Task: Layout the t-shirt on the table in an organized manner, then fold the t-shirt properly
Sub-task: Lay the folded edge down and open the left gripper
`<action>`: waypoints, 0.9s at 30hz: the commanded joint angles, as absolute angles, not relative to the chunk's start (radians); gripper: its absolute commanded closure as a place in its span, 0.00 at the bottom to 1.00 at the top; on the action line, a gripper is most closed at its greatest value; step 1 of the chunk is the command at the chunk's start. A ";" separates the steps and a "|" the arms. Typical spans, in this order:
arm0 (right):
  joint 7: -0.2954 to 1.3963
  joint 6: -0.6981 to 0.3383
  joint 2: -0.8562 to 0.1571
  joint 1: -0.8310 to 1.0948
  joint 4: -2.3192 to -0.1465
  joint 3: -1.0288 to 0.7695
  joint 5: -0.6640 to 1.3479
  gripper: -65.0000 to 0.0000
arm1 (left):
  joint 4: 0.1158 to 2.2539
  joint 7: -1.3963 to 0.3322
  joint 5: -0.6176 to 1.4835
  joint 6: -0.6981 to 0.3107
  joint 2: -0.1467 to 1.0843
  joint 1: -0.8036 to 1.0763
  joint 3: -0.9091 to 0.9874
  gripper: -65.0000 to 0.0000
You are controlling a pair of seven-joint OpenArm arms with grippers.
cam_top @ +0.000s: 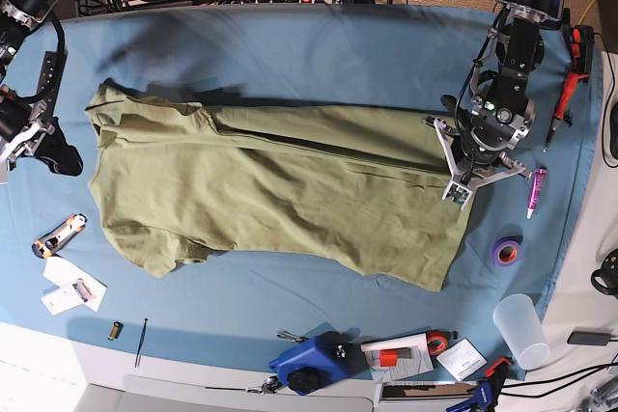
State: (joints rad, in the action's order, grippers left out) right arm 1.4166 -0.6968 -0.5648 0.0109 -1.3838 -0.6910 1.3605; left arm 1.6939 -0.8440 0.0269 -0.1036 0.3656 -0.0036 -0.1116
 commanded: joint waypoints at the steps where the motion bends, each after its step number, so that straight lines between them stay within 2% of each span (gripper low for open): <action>1: 1.396 -0.698 -0.593 -0.002 -1.400 -0.698 1.387 0.75 | 1.712 -0.830 0.018 -0.089 0.374 -0.026 -0.106 0.74; 3: 1.396 -0.698 -0.593 -0.002 -1.400 -0.698 1.387 0.75 | 1.713 -0.854 0.018 -0.026 0.373 -0.038 -0.106 0.63; 7: 1.396 -0.698 -0.593 -0.002 -1.400 -0.698 1.388 0.75 | 1.742 -0.945 -0.029 0.117 0.374 -0.083 -0.106 0.63; 13: 1.396 -0.698 -0.593 -0.002 -1.400 -0.698 1.388 0.75 | 1.867 -1.007 -0.115 0.187 0.372 -0.096 -0.106 0.63; 16: 1.396 -0.698 -0.593 -0.002 -1.400 -0.698 1.388 0.75 | 1.880 -1.005 -0.121 0.178 0.371 -0.097 -0.106 0.63; 23: 1.396 -0.698 -0.593 -0.002 -1.400 -0.698 1.387 0.75 | 1.832 -0.984 0.036 0.001 0.356 -0.049 -0.106 0.63; 27: 1.396 -0.698 -0.593 -0.002 -1.400 -0.698 1.387 0.75 | 1.812 -0.954 -0.041 0.009 0.349 -0.028 -0.106 0.63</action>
